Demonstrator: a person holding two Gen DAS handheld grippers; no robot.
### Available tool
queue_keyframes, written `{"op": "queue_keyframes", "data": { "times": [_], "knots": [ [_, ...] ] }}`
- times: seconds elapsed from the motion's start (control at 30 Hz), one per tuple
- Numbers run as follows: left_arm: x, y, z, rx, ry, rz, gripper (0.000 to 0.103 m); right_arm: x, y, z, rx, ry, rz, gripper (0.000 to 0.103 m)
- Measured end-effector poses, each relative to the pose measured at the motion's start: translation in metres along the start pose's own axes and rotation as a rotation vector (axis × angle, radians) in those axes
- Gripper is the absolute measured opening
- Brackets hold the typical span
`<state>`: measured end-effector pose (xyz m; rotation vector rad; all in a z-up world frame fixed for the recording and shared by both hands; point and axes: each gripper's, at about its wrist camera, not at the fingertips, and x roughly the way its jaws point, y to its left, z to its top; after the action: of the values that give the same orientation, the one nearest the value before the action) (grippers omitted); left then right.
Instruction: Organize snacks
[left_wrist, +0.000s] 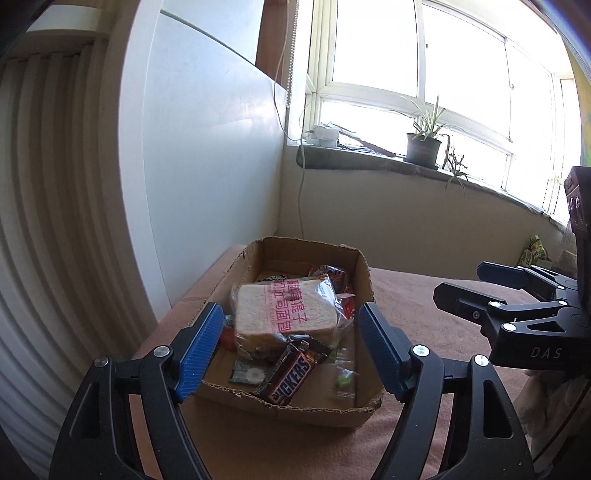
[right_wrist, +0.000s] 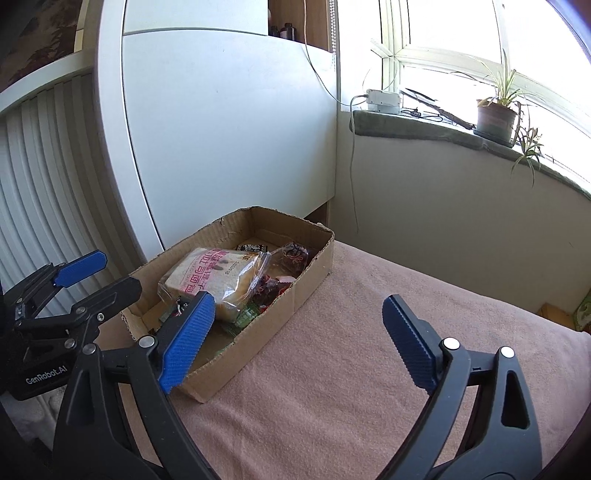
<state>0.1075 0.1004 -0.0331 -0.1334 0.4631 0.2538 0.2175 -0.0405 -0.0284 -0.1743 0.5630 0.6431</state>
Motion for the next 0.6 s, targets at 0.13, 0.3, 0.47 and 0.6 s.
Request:
{"op": "queue_keyframes", "data": {
  "times": [0.13, 0.3, 0.47, 0.6],
  "knots": [
    [0.011, -0.002, -0.006, 0.004, 0.025, 0.003, 0.079, -0.010, 0.004, -0.011, -0.010, -0.012, -0.021, 0.095],
    [0.010, -0.003, -0.009, 0.022, 0.026, 0.006, 0.079, -0.012, 0.012, -0.018, -0.056, -0.018, -0.049, 0.095],
    [0.010, 0.004, -0.014, 0.014, 0.034, 0.028, 0.079, -0.008, 0.011, -0.021, -0.063, -0.014, -0.061, 0.095],
    [0.010, 0.008, -0.015, 0.001, 0.037, 0.033, 0.079, -0.005, 0.008, -0.022, -0.054, -0.017, -0.077, 0.095]
  ]
}}
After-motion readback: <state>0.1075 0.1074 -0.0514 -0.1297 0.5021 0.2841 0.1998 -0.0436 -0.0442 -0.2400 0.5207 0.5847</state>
